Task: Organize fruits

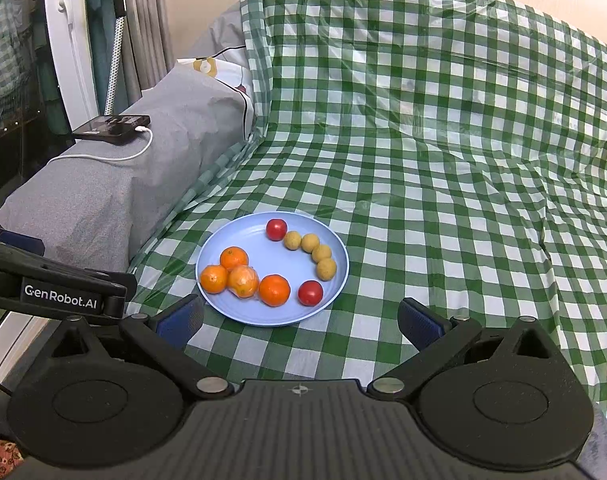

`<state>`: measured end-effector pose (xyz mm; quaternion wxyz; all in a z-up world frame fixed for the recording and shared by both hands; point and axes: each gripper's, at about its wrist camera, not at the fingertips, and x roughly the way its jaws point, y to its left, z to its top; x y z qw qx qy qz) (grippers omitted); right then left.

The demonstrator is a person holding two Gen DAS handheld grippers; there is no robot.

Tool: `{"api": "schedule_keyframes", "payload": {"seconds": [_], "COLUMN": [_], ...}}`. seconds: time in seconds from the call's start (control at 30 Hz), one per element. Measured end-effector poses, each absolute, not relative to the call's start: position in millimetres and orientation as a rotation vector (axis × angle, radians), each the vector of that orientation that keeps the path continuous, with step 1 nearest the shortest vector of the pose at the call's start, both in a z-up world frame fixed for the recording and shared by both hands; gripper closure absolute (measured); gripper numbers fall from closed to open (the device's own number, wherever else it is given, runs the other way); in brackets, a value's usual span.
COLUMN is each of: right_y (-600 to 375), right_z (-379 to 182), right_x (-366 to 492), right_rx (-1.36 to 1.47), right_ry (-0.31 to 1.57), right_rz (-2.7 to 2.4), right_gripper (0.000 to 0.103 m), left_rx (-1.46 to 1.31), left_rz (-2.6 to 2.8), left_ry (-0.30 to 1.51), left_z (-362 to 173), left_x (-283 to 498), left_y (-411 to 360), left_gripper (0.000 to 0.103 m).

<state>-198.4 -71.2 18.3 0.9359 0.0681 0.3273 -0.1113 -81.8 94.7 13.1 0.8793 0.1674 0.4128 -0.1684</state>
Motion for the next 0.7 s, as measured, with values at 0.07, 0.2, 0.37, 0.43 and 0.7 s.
{"api": "schedule_keyframes", "payload": {"seconds": [0.07, 0.2, 0.37, 0.43, 0.7], "right_y": [-70.6, -69.1, -68.8, -68.8, -70.1], "right_z": [18.4, 18.5, 18.2, 18.1, 17.4], "right_x": [-198.3, -197.8, -197.7, -197.4, -197.2], "right_rx": [0.138, 0.137, 0.131, 0.130, 0.129], "right_ry": [0.668, 0.667, 0.667, 0.667, 0.670], "right_rz": [-0.226, -0.226, -0.221, -0.221, -0.220], "right_gripper": [0.001, 0.001, 0.001, 0.001, 0.001], "left_rx": [0.349, 0.349, 0.348, 0.349, 0.351], "left_rz": [-0.350, -0.351, -0.351, -0.349, -0.349], "left_ry": [0.860, 0.859, 0.860, 0.861, 0.861], "left_z": [13.1, 13.3, 13.0, 12.8, 12.4], "left_x": [-81.6, -81.9, -81.0, -79.9, -79.3], "left_y": [94.9, 94.6, 95.2, 95.7, 95.4], "left_gripper": [0.000, 0.000, 0.000, 0.000, 0.000]}}
